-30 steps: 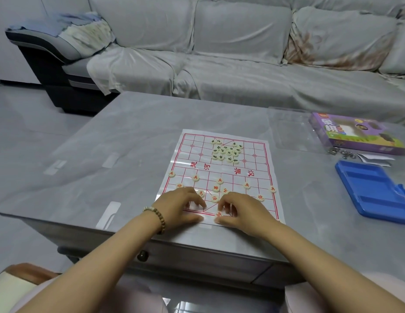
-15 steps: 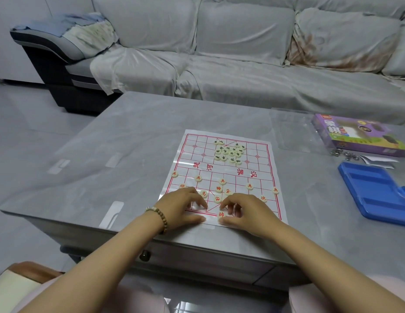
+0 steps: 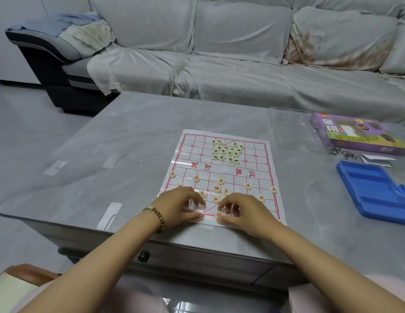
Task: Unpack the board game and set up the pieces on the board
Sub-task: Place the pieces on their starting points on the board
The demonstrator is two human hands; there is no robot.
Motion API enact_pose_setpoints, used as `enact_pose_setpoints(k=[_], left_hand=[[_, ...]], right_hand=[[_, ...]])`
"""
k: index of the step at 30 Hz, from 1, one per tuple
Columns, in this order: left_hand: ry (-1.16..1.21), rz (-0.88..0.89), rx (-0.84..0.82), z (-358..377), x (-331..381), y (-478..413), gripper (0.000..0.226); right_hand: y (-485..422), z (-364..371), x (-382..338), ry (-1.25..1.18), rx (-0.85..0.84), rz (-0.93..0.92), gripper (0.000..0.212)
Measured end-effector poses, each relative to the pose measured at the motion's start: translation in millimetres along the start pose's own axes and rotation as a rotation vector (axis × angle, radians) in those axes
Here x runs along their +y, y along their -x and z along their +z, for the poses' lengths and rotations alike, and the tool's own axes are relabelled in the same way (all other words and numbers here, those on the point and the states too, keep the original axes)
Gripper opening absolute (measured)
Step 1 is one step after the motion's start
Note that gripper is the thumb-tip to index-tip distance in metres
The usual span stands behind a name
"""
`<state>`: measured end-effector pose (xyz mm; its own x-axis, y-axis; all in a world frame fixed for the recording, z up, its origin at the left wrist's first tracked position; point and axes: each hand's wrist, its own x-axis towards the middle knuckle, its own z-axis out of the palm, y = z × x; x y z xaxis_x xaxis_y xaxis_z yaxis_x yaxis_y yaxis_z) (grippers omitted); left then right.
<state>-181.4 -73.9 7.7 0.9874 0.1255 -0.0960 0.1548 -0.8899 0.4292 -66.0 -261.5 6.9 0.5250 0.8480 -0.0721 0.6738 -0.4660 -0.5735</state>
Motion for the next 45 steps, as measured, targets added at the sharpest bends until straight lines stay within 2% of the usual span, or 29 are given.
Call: enact_pose_setpoints(k=[5, 8, 14, 20, 29, 35, 45], left_hand=[[0.03, -0.029, 0.138, -12, -6, -2, 0.031], [0.011, -0.039, 0.22, -15, -10, -5, 0.036], [-0.024, -0.036, 0.25, -13, -12, -12, 0.039], [-0.025, 0.011, 0.195, -8, -5, -23, 0.038], [-0.076, -0.04, 0.266, -23, -15, -23, 0.037], [-0.107, -0.089, 0.257, -23, -23, -19, 0.043], [-0.192, -0.198, 0.144, -27, -38, -11, 0.049]], right_hand=[[-4, -41, 4, -0.177, 0.195, 0.059, 0.012], [-6, -58, 14, -0.188, 0.254, 0.099, 0.012], [-9, -56, 16, -0.067, 0.125, 0.115, 0.015], [-12, -48, 11, -0.036, 0.038, 0.129, 0.017], [-17, -59, 17, 0.016, 0.182, 0.123, 0.019], [-20, -52, 19, 0.013, 0.126, 0.135, 0.018], [-27, -38, 12, 0.035, 0.022, 0.125, 0.021]])
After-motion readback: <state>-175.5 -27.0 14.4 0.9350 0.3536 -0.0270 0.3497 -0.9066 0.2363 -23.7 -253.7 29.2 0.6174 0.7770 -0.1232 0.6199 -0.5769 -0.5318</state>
